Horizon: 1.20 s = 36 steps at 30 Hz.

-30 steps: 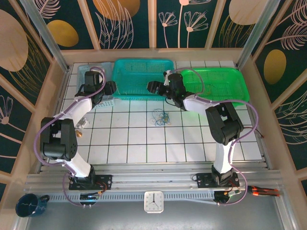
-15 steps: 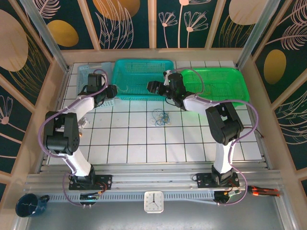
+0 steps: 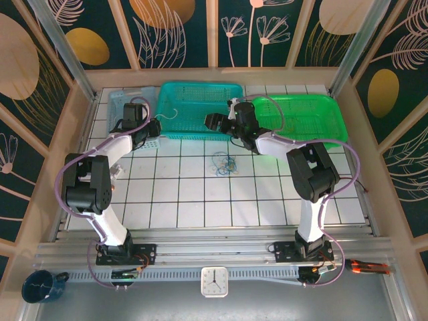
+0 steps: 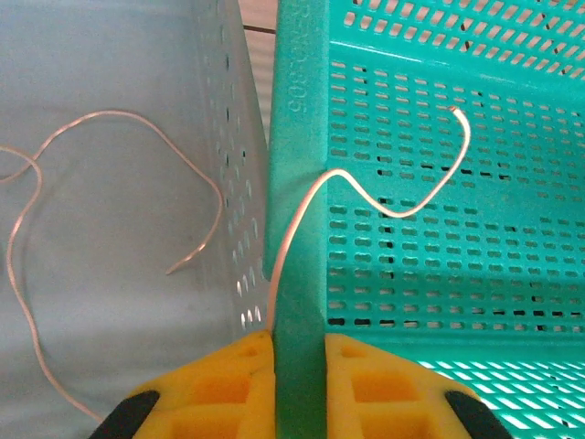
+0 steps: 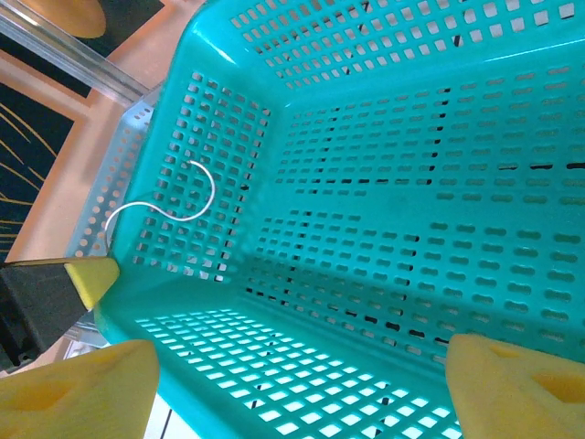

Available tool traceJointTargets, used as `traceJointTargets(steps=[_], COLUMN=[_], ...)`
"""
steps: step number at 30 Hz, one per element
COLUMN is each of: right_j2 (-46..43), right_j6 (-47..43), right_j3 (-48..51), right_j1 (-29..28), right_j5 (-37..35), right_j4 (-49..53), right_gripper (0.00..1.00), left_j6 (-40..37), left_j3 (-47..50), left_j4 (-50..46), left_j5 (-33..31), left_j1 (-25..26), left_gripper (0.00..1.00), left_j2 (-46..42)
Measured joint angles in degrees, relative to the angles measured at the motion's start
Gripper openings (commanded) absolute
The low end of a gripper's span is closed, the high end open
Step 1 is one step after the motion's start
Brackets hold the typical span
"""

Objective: Untangle the cables

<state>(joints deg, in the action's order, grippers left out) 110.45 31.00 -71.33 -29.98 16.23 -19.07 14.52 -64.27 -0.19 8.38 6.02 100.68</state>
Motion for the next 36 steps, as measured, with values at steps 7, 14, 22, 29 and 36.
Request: traceJointTargets(steps=[7,14,22,29,36], right_j2=[0.1,0.4,3.0,7.3,16.9], right_j6=[0.2,0.6,0.6,1.4,6.5], right_j3=[0.0,-0.3,-6.2,-16.2,-26.9], right_j1=[0.0,0.0,0.0,-0.4,-2.5], right_j5=[0.2,0.4,2.8,6.1,9.9], right_j4=[0.0,0.3,3.3,4.4,5.3], right_gripper=[0.82,0.82,0.81,0.8,0.79], left_j6=[0.7,1.8,2.1,2.8,3.4], left_j3=[1.4,3.1,3.3,4.4,5.8], left_j4=[1.5,2.5,3.6,4.8,6.2], left_j5=[-0.8,-1.2,-0.7,0.6,1.5], left_j1=[0.0,0.0,0.0,0.0,0.0], left_gripper=[0.07,0.0,0.0,0.0,0.0], left_j2=[-0.7,-4.0,-4.3,-4.2,-3.5])
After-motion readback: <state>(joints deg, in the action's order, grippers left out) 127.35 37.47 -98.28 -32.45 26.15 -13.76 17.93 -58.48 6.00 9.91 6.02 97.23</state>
